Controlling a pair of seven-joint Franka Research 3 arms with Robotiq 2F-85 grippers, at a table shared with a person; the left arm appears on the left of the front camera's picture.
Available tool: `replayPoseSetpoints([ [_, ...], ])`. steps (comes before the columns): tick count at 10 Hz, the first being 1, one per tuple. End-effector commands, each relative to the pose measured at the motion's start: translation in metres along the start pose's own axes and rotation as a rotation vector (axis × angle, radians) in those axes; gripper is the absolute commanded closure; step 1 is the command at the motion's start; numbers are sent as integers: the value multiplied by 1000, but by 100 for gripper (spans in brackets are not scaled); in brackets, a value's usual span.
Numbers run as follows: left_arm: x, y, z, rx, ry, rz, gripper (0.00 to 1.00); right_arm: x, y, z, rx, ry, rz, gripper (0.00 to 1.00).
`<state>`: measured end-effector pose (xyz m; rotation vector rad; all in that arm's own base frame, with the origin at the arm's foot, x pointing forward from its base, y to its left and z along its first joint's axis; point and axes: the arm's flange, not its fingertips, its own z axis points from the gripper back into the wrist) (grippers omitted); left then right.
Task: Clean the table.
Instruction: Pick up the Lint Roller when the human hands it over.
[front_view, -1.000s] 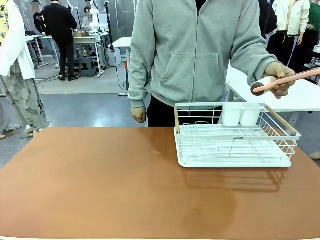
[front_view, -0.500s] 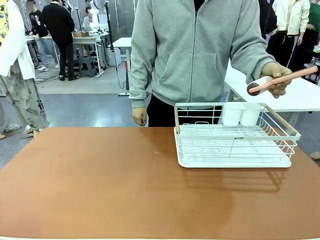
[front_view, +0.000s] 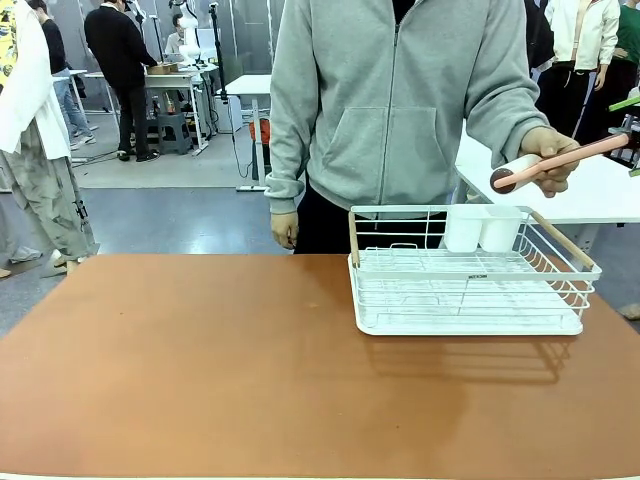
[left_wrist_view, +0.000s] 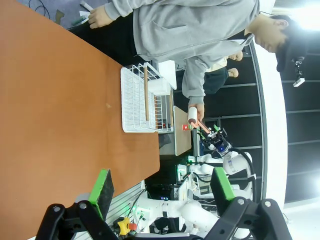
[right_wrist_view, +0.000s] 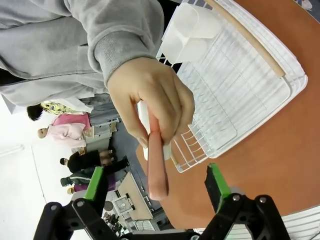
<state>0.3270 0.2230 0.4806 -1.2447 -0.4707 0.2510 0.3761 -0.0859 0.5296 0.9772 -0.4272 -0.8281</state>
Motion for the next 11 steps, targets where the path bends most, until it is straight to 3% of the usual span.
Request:
replayPoseSetpoints([
  [1, -1, -1, 2, -4, -4, -4, 0, -8, 5, -16, 21, -34, -40, 0],
  [11, -1, -1, 2, -4, -4, -4, 0, -7, 3, -46, -6, -6, -29, 0],
])
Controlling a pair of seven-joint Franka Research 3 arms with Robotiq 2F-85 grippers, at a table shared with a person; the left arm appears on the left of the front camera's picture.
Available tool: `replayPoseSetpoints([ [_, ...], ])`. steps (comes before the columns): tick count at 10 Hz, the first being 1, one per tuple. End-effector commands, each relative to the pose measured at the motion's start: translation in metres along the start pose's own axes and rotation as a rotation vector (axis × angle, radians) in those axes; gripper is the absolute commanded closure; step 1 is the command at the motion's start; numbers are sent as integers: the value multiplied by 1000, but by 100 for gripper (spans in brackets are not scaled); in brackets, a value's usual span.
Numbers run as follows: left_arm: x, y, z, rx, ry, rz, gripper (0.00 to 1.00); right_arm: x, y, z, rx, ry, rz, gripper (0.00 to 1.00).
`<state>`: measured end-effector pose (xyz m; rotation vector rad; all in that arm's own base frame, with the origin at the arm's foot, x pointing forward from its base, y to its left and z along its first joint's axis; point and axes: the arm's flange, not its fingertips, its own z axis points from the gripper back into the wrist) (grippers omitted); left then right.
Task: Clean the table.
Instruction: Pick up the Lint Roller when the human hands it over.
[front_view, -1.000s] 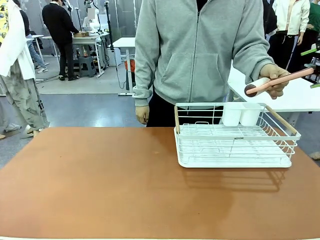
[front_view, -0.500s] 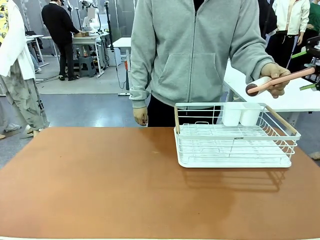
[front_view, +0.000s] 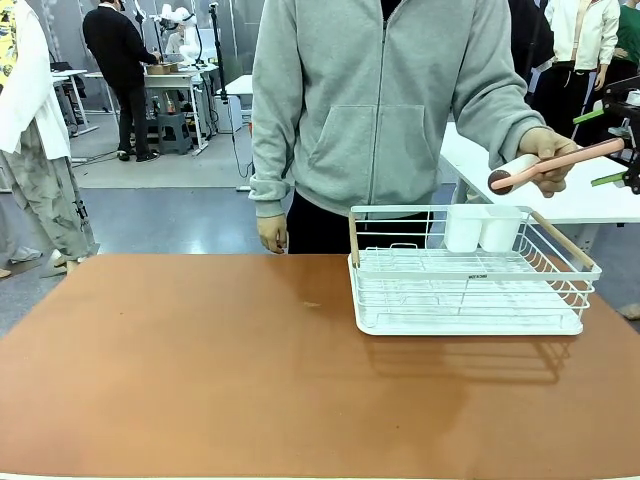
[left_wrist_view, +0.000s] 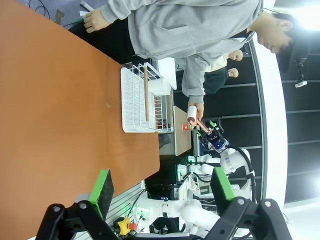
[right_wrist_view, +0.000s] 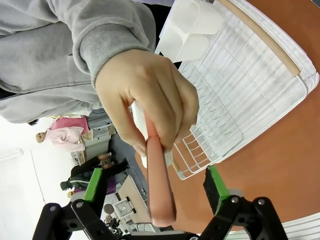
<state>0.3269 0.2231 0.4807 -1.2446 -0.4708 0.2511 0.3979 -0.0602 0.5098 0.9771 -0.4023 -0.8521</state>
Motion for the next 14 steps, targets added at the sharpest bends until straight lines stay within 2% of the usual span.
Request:
replayPoseSetpoints([
  [1, -1, -1, 2, -4, -4, -4, 0, -2, 2, -9, 7, -20, 10, 0],
  [11, -1, -1, 2, -4, -4, -4, 0, 6, 4, -14, -4, -12, 8, 0],
  [12, -1, -1, 2, -4, -4, -4, 0, 6, 3, -13, -9, -3, 15, 49],
  [13, -1, -1, 2, -4, -4, -4, 0, 7, 4, -14, -10, 0, 15, 60],
  [14, -1, -1, 2, -4, -4, -4, 0, 7, 4, -14, -10, -1, 15, 100],
])
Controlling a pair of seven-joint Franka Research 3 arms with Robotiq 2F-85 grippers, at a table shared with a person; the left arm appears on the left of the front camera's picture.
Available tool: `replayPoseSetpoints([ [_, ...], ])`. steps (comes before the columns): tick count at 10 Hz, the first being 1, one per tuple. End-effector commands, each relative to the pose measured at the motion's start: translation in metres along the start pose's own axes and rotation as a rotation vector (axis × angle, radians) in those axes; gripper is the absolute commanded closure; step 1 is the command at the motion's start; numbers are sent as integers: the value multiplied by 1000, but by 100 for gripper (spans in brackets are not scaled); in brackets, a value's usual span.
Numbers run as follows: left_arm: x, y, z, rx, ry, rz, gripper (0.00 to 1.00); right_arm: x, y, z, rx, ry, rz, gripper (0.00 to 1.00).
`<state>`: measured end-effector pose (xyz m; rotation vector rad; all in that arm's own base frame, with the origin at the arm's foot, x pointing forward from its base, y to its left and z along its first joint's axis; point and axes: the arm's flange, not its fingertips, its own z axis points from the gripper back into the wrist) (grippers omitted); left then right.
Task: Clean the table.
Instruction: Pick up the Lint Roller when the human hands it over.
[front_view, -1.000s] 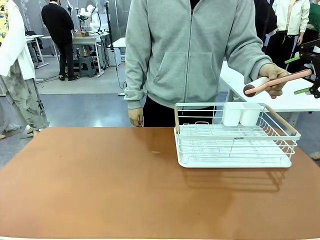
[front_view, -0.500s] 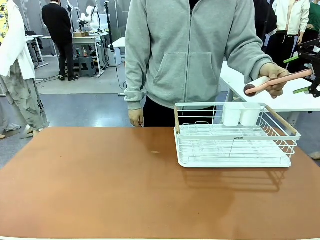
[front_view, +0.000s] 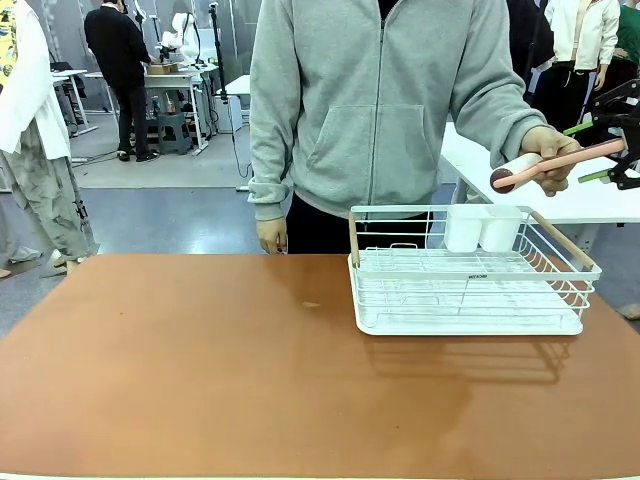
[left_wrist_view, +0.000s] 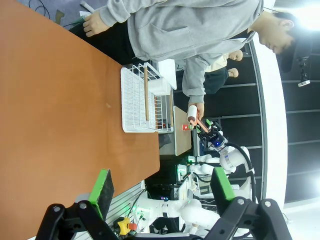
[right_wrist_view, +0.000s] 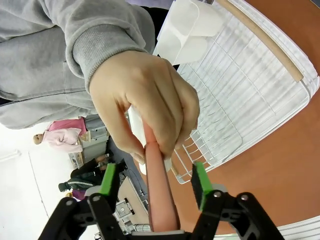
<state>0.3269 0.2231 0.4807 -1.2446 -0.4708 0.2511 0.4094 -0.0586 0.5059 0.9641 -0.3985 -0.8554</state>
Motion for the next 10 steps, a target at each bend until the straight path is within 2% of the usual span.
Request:
replayPoseSetpoints([
  [1, -1, -1, 2, -4, -4, -4, 0, 1, 2, -5, 2, 1, 12, 100],
  [2, -1, -1, 2, -4, -4, -4, 0, 2, 2, -4, 3, -3, 11, 100],
  [3, -1, -1, 2, -4, -4, -4, 0, 3, 2, -4, 6, -4, 11, 87],
  [4, -1, -1, 2, -4, -4, -4, 0, 5, 2, -3, 7, -2, 11, 97],
  [5, -1, -1, 2, -4, -4, -4, 0, 4, 1, -4, 7, -1, 12, 100],
  [10, -1, -1, 2, -4, -4, -4, 0, 6, -3, -5, -25, -6, 15, 100],
])
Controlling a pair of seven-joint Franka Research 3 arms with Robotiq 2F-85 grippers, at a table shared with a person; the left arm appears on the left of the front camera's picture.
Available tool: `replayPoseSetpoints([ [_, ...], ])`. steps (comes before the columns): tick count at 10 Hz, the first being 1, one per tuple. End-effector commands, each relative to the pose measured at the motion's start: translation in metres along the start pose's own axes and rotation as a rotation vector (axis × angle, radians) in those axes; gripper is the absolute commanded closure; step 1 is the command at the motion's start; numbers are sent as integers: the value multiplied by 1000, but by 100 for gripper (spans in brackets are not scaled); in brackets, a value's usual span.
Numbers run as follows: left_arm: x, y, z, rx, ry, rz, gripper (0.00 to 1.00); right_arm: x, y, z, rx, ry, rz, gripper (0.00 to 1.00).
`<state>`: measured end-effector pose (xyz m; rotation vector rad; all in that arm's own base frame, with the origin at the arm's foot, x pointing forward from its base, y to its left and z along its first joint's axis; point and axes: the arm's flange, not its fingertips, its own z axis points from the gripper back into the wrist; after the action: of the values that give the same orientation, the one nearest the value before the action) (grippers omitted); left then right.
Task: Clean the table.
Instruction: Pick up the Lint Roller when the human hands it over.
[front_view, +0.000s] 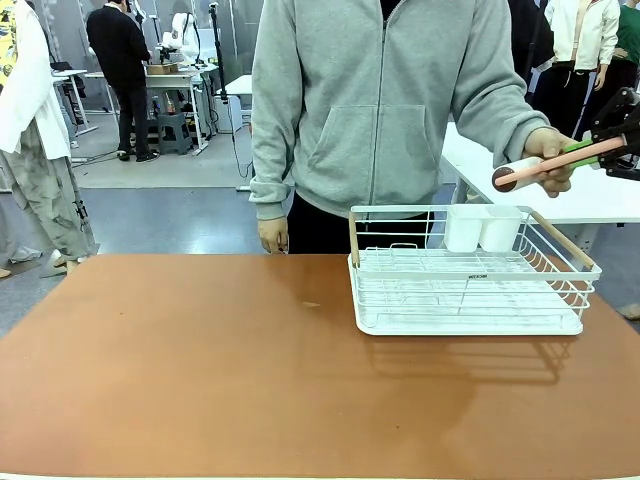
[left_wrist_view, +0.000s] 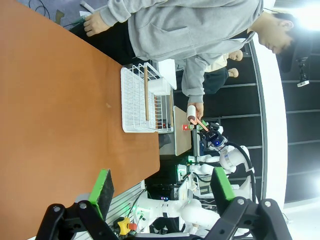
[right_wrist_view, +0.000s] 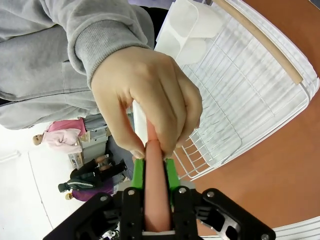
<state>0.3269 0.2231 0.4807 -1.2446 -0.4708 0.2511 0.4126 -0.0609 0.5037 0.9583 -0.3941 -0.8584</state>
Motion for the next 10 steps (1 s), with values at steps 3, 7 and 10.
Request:
replayPoseSetpoints([
  [3, -1, -1, 2, -4, -4, -4, 0, 0, 1, 1, 6, -1, -2, 100],
  [7, -1, -1, 2, -4, -4, -4, 0, 0, 1, 1, 6, -1, -2, 100],
  [10, -1, -1, 2, -4, -4, -4, 0, 0, 1, 1, 6, -1, -2, 100],
])
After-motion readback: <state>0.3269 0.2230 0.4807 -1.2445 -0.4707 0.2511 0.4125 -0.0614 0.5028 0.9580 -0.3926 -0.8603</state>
